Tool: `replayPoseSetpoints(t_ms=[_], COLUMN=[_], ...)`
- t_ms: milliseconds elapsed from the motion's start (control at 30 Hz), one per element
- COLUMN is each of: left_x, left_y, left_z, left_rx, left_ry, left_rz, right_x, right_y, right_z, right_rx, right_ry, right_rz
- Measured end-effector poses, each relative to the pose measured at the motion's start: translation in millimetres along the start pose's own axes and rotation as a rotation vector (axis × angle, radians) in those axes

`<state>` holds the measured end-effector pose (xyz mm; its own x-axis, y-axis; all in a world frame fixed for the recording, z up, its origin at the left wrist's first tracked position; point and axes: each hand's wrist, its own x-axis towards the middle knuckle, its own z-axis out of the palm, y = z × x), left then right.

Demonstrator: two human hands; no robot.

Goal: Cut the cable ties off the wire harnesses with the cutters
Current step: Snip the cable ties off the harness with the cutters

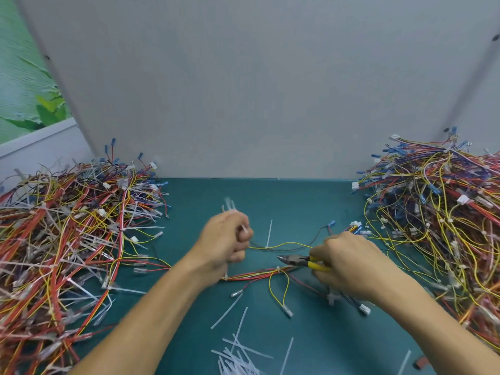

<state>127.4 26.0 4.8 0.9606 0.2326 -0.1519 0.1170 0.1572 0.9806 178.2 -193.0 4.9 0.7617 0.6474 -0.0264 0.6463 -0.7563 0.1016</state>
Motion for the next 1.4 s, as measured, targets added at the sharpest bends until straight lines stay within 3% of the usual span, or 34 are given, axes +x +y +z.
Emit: replayPoseSetpoints(t_ms=[100, 300, 433, 567, 733, 1400], left_x=[-11.6, -18.4, -12.9, -6.9, 1.2, 4.0], left_y=[17.3, -0.3, -18.4, -25.2, -32.3, -45.4], left_z=[-30.7, -68.8, -72.9, -68.9, -67.2, -72.1], left_rx=[-0.156, -0.109, 0.169, 0.488, 0.700, 0.444], left_ry=[0.027, 0.111, 0.121, 0.022, -0.031, -0.022], left_rz=[-0.024, -0.133, -0.118, 0.051, 0.071, -0.016], right_x=[-4.0, -5.8, -0.1, 7.5, 18.4, 36.5], right_y=[-3.2, -33.7, -56.4, -69.7, -74.6, -81.6], right_z=[-8.3, -5.5, 0.8, 2.5, 5.8, 9.5], right_rx=[0.055, 0.115, 0.139, 0.160, 0.124, 0.078], right_ry=[0.041, 0.044, 0.002, -0.043, -0.017, -0.031], right_rz=[-0.001, -0.063, -0.068, -0.054, -0.019, -0.058])
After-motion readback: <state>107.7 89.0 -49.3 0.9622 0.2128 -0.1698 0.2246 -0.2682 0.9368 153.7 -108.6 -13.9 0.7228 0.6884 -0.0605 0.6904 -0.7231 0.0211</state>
